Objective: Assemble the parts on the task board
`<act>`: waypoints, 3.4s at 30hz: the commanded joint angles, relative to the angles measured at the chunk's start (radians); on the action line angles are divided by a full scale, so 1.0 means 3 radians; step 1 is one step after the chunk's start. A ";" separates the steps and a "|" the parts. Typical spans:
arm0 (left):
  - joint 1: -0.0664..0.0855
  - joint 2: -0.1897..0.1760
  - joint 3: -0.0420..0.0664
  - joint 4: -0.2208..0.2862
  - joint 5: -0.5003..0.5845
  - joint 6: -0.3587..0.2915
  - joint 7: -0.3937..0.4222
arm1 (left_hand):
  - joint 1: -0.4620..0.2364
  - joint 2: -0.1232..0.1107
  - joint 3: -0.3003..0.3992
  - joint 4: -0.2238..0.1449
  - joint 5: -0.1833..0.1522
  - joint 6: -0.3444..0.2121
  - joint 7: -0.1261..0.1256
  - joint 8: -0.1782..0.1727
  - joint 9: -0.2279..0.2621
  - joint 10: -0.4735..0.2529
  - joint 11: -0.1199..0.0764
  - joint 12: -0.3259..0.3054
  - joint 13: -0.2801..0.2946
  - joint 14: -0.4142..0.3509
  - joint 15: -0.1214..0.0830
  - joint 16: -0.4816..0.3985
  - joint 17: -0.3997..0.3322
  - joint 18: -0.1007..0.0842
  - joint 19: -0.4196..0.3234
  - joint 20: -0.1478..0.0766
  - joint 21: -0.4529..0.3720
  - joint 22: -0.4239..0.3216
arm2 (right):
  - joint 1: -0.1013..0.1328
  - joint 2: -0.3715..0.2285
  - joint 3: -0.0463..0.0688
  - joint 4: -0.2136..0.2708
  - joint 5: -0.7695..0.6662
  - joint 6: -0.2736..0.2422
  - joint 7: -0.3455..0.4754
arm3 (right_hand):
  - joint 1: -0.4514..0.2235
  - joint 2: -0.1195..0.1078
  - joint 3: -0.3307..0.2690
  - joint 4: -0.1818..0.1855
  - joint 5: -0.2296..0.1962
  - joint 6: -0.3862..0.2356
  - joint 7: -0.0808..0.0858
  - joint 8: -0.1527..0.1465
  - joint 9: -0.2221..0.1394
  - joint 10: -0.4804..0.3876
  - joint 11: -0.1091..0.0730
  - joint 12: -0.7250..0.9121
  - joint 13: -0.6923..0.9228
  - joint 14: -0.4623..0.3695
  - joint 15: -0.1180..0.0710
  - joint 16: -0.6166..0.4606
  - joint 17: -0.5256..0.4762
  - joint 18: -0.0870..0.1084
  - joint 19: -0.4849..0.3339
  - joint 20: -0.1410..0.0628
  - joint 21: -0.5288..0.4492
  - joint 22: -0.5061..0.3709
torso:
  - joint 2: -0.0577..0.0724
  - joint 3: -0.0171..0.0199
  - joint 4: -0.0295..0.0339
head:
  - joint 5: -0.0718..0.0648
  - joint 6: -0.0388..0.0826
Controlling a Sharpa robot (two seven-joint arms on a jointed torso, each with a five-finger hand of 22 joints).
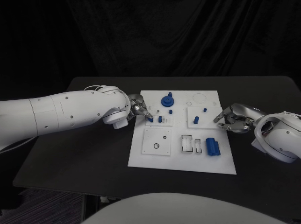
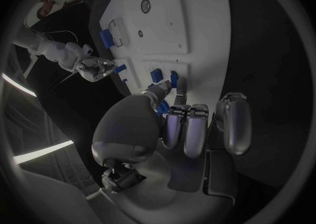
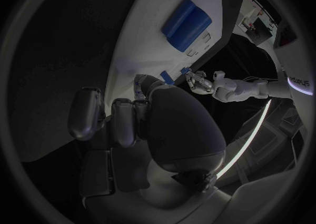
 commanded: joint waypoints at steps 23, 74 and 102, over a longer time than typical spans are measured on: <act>-0.0017 0.0029 0.0000 -0.0037 0.0010 0.0109 0.0118 | -0.0182 -0.0024 -0.0215 0.0325 0.0011 0.0003 -0.0005 0.0037 -0.0013 0.0118 -0.0014 -0.0054 0.0716 0.0352 -0.0024 0.0022 0.0877 0.0040 -0.0060 -0.0003 -0.0102 0.0621 | -0.0019 -0.0003 -0.0013 -0.0013 -0.0010 0.0076 -0.0067 | 0.0027 -0.0017 0.0007 -0.0021 0.0016 0.0018 0.0017 0.0019 0.0005 -0.0012 0.0002 -0.0020 0.0195 0.0185 0.0032 -0.0007 0.0291 0.0017 -0.0032 0.0001 -0.0014 0.0544 | -0.0001 -0.0003 -0.0001 | 0.0002 0.0000; -0.0042 0.0035 0.0000 -0.0079 0.0010 0.0002 0.0290 | -0.0332 0.0171 -0.0804 0.0961 0.0032 -0.0467 0.0018 0.0705 0.0951 0.0074 0.0019 -0.0068 0.0695 0.0352 0.0012 0.0022 0.0877 0.0059 -0.0109 0.0035 -0.0187 0.0598 | -0.0019 -0.0005 -0.0013 -0.0010 -0.0010 0.0065 -0.0063 | 0.0024 -0.0018 0.0008 -0.0021 0.0017 0.0013 0.0017 0.0014 0.0003 -0.0008 0.0002 -0.0016 0.0199 0.0187 0.0033 0.0000 0.0297 0.0017 -0.0031 0.0002 -0.0013 0.0545 | -0.0001 -0.0002 0.0000 | -0.0004 0.0000; 0.0099 0.0153 0.0001 -0.0355 -0.2184 -0.0928 0.2651 | 0.1201 -0.0321 -0.0037 0.0578 -0.0242 -0.1553 -0.0132 -0.0079 -0.0479 -0.3200 0.0071 -0.3662 -0.2135 -0.0939 0.0075 -0.0882 -0.0477 0.0128 -0.0538 0.0156 -0.0422 0.0497 | 0.0352 -0.0313 -0.0012 0.0302 -0.0010 -0.0379 0.0043 | -0.0020 -0.0057 -0.0030 -0.0001 0.0013 0.0076 0.0012 0.0040 0.0015 0.0025 0.0006 0.0018 0.0230 0.0207 0.0035 0.0056 0.0344 -0.0001 0.0005 0.0005 0.0082 0.0571 | 0.0017 0.0006 0.0001 | -0.0095 0.0000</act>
